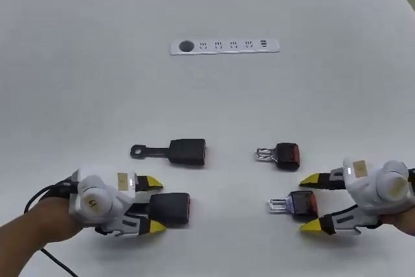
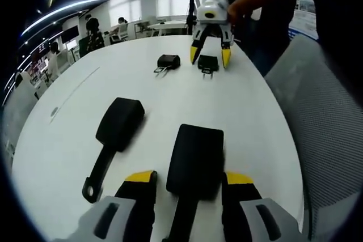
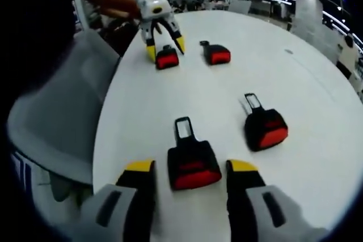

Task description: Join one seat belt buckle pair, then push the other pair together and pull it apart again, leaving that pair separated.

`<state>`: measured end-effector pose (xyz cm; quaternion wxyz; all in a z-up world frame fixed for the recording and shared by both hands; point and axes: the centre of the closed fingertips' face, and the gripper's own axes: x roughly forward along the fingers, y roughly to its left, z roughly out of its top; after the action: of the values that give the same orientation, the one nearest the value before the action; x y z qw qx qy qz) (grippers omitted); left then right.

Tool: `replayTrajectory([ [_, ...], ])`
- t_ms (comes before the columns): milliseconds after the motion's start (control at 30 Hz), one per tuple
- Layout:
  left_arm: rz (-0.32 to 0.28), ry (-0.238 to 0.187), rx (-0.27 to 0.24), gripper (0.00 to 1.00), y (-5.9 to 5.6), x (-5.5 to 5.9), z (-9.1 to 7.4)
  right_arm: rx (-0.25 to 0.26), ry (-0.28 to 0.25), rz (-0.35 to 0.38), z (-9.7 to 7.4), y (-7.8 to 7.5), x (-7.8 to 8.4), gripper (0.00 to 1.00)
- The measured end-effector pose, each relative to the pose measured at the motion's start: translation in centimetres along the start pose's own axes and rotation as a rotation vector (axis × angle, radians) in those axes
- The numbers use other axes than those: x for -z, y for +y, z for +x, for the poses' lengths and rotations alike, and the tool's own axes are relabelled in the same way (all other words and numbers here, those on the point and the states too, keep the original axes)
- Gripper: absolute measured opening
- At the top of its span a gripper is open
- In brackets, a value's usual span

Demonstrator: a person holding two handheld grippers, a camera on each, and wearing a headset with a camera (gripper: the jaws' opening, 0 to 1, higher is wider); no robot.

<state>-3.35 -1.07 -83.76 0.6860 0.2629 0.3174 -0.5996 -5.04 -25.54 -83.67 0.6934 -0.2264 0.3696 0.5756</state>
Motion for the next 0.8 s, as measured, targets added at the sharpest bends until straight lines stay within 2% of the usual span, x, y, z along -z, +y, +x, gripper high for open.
replayTrajectory([
  [133, 0.014, 0.003, 0.015, 0.43, -0.31, -0.11, -0.07, -0.003, 0.005, -0.029, -0.02, 0.10, 0.12, 0.49],
  [233, 0.029, 0.001, 0.018, 0.37, -0.36, -0.34, -0.03, -0.006, 0.001, -0.036, -0.10, -0.02, 0.20, 0.41],
  [333, 0.041, 0.005, 0.024, 0.36, -0.49, -0.45, 0.01, 0.004, -0.002, -0.039, -0.16, -0.34, 0.26, 0.38],
  [533, 0.054, 0.011, 0.031, 0.35, -0.73, -0.64, 0.01, 0.000, -0.051, -0.057, -0.14, -0.53, 0.34, 0.36],
  [800, 0.057, 0.024, 0.040, 0.35, -0.73, -0.44, 0.16, -0.004, -0.109, -0.045, -0.19, -0.58, 0.26, 0.35],
])
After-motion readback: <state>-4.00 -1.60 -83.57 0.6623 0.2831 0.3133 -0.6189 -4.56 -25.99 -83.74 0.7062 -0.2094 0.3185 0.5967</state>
